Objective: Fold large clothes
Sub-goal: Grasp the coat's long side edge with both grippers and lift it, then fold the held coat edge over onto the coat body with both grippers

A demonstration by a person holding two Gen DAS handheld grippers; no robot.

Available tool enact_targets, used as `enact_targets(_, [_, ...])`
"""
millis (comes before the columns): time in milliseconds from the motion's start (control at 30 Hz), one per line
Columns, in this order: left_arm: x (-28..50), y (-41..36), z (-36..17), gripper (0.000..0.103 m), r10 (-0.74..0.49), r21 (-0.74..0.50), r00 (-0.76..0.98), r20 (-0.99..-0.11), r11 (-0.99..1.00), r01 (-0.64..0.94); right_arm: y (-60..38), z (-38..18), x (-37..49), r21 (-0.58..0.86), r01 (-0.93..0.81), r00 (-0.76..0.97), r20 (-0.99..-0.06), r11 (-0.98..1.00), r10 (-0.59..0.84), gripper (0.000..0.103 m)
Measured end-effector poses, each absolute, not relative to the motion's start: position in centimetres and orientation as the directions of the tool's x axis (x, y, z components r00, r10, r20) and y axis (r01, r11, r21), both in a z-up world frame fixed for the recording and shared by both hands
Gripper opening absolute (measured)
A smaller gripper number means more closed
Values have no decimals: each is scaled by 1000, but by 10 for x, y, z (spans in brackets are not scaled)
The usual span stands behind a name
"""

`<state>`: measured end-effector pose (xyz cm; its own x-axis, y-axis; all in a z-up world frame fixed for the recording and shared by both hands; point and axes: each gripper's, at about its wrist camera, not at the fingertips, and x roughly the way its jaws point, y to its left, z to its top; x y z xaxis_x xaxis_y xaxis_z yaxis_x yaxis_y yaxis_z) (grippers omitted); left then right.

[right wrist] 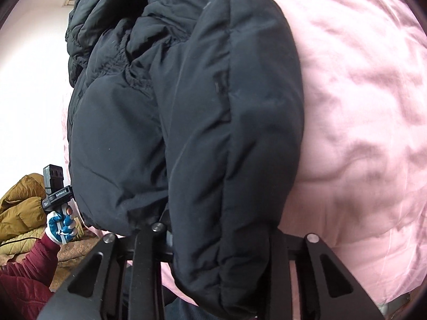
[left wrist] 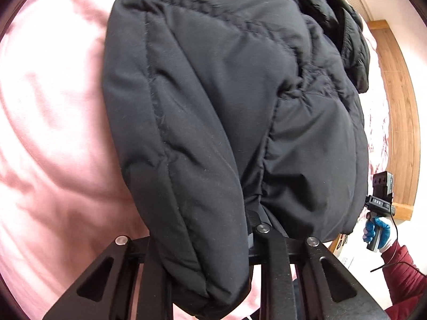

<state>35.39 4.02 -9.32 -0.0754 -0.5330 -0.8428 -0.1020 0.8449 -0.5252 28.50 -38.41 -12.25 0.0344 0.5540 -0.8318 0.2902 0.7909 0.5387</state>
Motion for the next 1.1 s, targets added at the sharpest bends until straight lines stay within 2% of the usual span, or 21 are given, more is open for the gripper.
enact_targets(67, [352,30,-87,18,-530,-524,-73,-845,847,-86,-377,-115,289,540,262,32,-833,800,552,20])
enact_targets(267, [348,23,-66,14,-557,-551,-38,-830,828,-102,-357,-85,301,538,189,45,-840,821,540,15])
enact_targets(700, [388,32,11,12,-646,-655,117,-754,753,-60,-368,12,340,555,75,246,-816,829,524,13])
enact_targets(1100, [493,73,115,13,-681,-729,387,-621,684,35,-400,97,431,562,14,474,-732,827,489,13])
